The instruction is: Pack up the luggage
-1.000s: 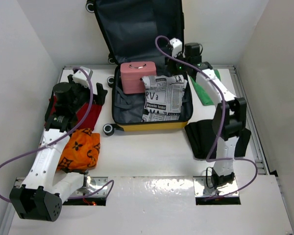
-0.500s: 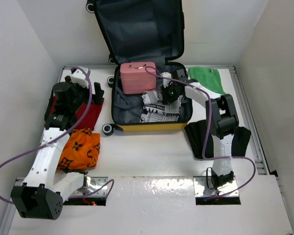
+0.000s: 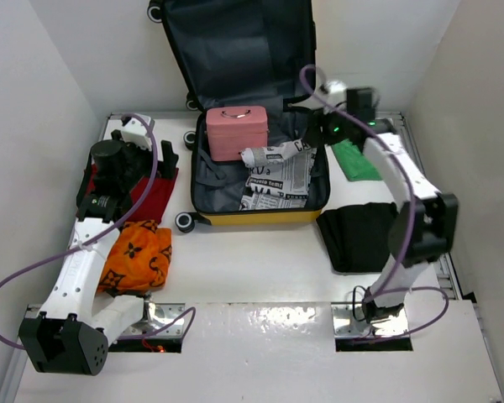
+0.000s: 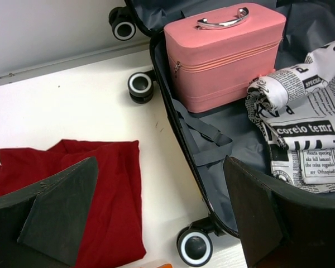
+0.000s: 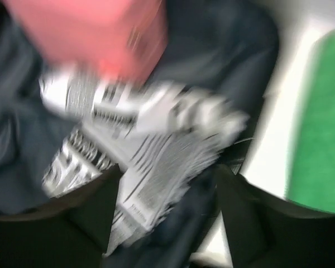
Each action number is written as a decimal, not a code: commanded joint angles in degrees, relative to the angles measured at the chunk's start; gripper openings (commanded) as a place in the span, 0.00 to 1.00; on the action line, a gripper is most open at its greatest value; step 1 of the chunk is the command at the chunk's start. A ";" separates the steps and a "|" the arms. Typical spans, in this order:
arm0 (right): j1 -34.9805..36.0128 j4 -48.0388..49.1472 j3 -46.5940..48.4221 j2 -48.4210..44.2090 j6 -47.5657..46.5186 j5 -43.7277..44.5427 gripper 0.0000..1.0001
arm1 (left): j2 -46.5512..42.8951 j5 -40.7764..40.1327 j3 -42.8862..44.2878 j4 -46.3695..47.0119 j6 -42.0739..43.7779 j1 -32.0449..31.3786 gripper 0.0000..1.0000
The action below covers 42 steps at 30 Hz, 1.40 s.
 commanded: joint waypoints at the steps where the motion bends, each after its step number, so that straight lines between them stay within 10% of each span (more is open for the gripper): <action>1: -3.51 9.43 1.34 -5.69 2.87 3.55 0.71 | -0.12 0.64 2.63 2.89 -0.87 0.64 1.00; 15: -15.30 1.98 20.75 23.02 5.42 16.48 0.77 | 1.99 -2.34 2.72 3.43 -1.40 1.16 1.00; 35: -16.53 0.49 22.78 36.67 0.58 20.43 0.79 | 2.51 -7.35 3.78 1.15 -1.40 1.17 1.00; 42: -16.44 -21.09 47.28 49.31 -1.00 22.19 0.64 | 4.18 -7.35 5.44 0.61 -2.45 1.17 1.00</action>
